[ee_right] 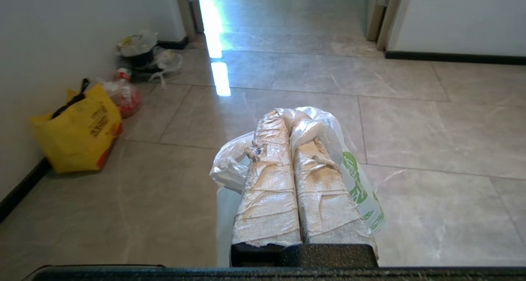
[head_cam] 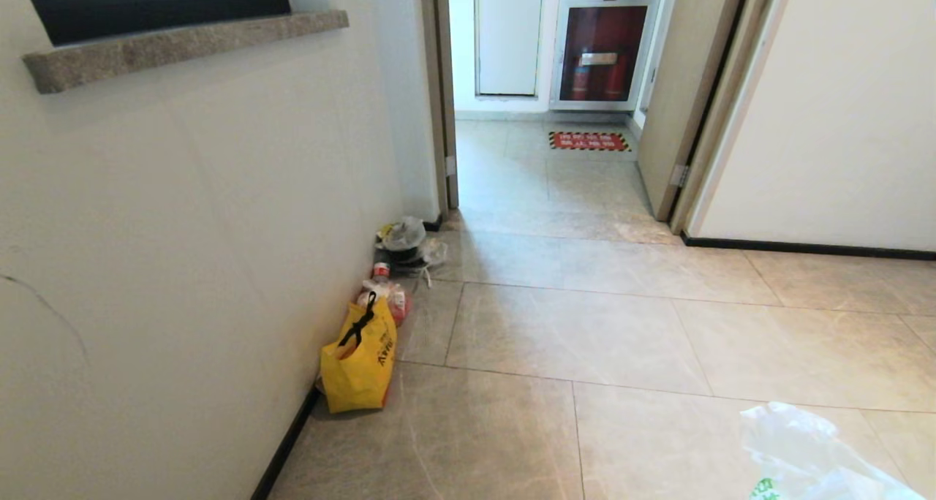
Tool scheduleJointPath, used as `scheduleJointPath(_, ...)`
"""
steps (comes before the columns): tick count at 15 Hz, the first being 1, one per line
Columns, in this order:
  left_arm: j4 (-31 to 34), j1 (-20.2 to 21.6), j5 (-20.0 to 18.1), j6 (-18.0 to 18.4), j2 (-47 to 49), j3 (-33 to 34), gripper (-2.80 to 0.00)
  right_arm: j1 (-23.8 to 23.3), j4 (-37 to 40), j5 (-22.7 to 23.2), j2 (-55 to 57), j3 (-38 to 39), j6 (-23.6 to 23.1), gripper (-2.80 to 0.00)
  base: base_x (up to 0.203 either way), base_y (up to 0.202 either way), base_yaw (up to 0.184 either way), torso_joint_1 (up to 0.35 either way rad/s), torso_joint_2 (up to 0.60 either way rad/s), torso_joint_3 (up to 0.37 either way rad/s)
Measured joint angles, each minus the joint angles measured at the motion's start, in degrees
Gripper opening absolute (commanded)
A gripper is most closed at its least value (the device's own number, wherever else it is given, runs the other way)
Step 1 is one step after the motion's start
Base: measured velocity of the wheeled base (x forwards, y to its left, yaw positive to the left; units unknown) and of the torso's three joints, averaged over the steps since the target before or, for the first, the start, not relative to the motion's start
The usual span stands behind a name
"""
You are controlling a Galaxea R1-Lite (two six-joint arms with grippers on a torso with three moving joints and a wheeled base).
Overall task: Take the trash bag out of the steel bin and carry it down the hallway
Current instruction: Put the trash bag at the door
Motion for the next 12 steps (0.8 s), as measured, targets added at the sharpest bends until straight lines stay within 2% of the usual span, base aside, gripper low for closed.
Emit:
scheduleJointPath(2, 0.0, 0.0, 0.0, 0.1, 0.0, 0.0, -2.80, 0.0, 0.0, 0.0, 0.0, 0.0, 0.0, -2.80, 0.120, 0.000, -0.001, 0.003, 0.00, -0.001)
scheduleJointPath(12, 0.0, 0.0, 0.0, 0.1, 0.0, 0.0, -2.80, 0.0, 0.0, 0.0, 0.0, 0.0, 0.0, -2.80, 0.000, 0.000, 0.000, 0.000, 0.00, 0.000)
